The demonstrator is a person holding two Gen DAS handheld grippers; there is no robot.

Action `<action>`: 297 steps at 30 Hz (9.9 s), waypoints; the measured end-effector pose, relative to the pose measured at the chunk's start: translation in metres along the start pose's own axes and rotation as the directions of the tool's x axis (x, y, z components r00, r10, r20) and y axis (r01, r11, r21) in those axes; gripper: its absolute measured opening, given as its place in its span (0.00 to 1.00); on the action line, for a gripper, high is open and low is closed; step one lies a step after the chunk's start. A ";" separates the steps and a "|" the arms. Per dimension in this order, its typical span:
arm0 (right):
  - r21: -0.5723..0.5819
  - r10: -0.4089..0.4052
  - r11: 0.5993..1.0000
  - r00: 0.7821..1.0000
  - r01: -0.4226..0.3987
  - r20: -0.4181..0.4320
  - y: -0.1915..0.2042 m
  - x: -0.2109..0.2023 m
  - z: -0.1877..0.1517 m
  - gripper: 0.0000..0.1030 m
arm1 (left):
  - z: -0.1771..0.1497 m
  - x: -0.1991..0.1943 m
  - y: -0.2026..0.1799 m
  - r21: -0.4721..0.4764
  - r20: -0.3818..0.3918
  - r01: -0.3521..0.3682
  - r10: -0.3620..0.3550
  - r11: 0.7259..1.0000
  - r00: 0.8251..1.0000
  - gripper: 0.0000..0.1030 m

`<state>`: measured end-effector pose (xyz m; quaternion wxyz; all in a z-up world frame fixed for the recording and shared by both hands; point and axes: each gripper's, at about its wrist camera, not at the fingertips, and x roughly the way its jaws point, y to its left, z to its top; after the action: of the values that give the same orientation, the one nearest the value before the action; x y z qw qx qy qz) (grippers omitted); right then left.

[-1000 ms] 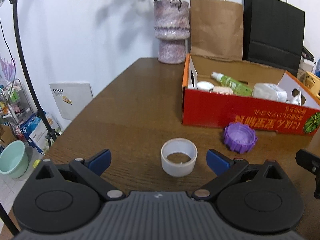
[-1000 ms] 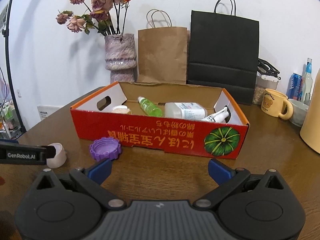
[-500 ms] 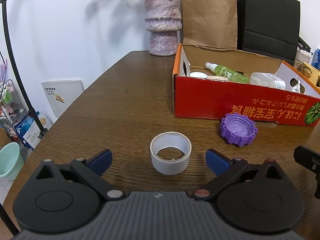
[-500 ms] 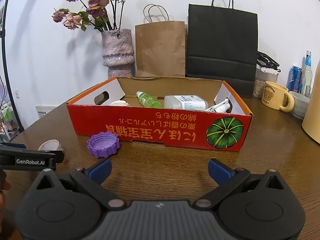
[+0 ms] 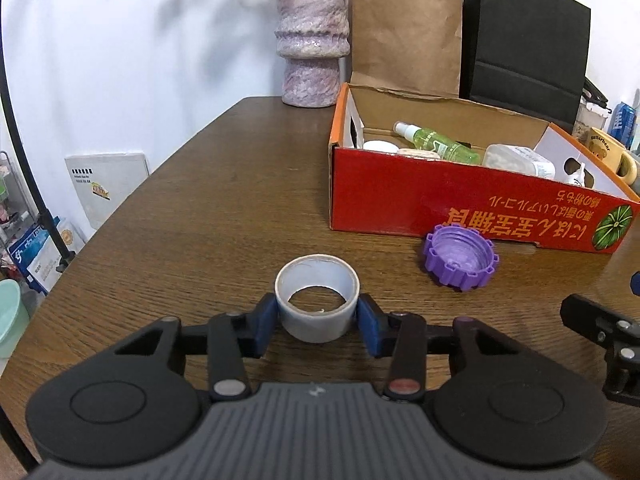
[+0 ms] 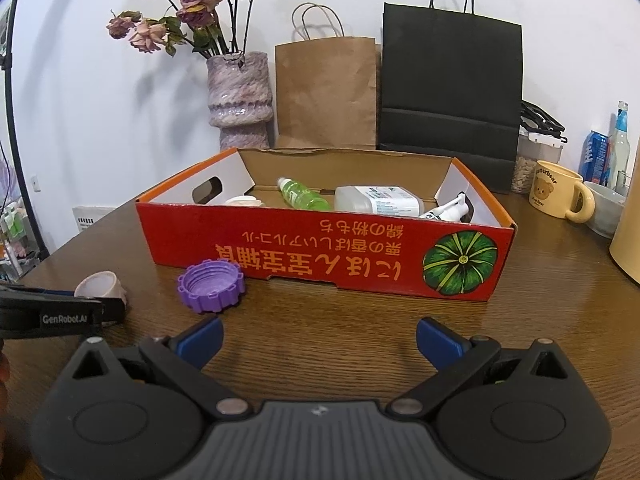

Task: Organize rigid objects

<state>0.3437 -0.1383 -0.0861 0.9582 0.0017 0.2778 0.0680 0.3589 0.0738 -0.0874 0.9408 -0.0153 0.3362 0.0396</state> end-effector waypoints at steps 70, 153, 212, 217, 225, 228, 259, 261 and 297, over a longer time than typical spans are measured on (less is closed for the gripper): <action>-0.041 0.116 0.992 0.993 -0.118 -0.031 0.068 0.042 0.024 0.51 | 0.012 -0.015 0.052 -0.090 0.140 -0.084 0.096 0.992 0.985 0.43; 0.034 0.019 0.999 0.982 -0.026 0.186 -0.051 0.061 0.097 0.51 | 0.121 0.036 -0.105 -0.015 0.235 0.015 -0.011 1.000 0.972 0.43; 0.094 -0.069 0.994 0.981 0.052 0.184 -0.075 0.068 0.096 1.00 | 0.127 0.039 -0.087 -0.020 0.262 -0.010 0.015 1.000 0.965 1.00; 0.090 -0.070 0.994 0.979 0.053 0.193 -0.075 0.054 0.093 1.00 | 0.122 0.027 -0.081 -0.028 0.266 -0.005 0.012 1.000 0.964 1.00; 0.083 -0.061 0.996 0.978 0.046 0.198 -0.072 0.026 0.084 1.00 | 0.107 -0.001 -0.076 -0.011 0.278 0.012 -0.009 1.000 0.961 1.00; 0.083 -0.060 0.996 0.978 0.044 0.200 -0.070 0.014 0.080 1.00 | 0.099 -0.011 -0.073 -0.009 0.278 0.003 -0.001 1.000 0.961 1.00; 0.027 -0.018 1.000 0.973 0.012 0.228 -0.032 -0.148 -0.011 1.00 | -0.021 -0.146 -0.042 0.004 0.275 0.016 -0.017 1.000 0.961 1.00; 0.027 -0.015 1.000 0.973 0.009 0.231 -0.030 -0.155 -0.017 1.00 | -0.028 -0.153 -0.041 0.006 0.277 0.018 -0.018 1.000 0.961 1.00; 0.033 -0.001 0.999 0.969 -0.007 0.248 -0.026 -0.186 -0.038 1.00 | -0.052 -0.186 -0.046 0.024 0.297 0.022 -0.028 0.999 0.955 1.00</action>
<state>0.1707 -0.1898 -0.0204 0.9851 0.0266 0.1570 0.0641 0.1867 0.0131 -0.0095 0.9812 -0.0040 0.1913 0.0260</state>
